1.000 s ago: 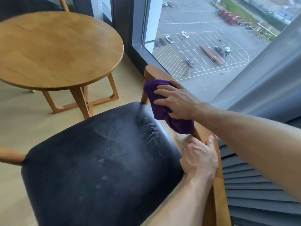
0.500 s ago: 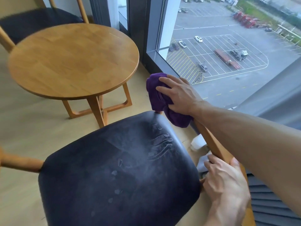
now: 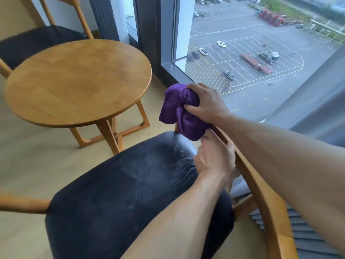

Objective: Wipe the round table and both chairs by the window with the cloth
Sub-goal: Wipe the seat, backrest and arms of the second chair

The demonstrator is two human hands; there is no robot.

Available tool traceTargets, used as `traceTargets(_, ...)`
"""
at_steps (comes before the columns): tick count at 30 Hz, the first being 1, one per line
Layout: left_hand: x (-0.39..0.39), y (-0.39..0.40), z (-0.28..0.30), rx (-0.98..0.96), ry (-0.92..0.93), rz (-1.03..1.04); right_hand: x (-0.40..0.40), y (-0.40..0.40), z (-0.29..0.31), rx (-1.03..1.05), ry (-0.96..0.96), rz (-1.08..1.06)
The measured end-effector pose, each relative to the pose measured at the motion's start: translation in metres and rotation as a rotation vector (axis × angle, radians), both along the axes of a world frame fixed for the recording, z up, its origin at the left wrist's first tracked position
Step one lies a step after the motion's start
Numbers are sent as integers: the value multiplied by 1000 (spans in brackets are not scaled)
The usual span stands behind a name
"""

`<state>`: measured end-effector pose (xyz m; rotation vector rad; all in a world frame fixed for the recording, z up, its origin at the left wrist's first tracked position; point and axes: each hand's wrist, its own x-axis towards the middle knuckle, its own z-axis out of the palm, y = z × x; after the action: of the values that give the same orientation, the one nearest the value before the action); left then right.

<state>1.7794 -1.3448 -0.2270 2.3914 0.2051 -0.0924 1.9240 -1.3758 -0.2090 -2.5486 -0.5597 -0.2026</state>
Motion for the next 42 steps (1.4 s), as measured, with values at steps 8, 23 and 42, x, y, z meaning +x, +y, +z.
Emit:
traceTargets(8, 23, 9, 19, 197, -262, -102, 15, -26, 10, 93, 227, -203)
traceTargets(23, 51, 52, 26, 204, -355, -161, -14, -83, -1, 650, 702, -397)
traceTargets(42, 79, 22, 26, 724, 2, -437, -120, -146, -11, 795, 659, -399)
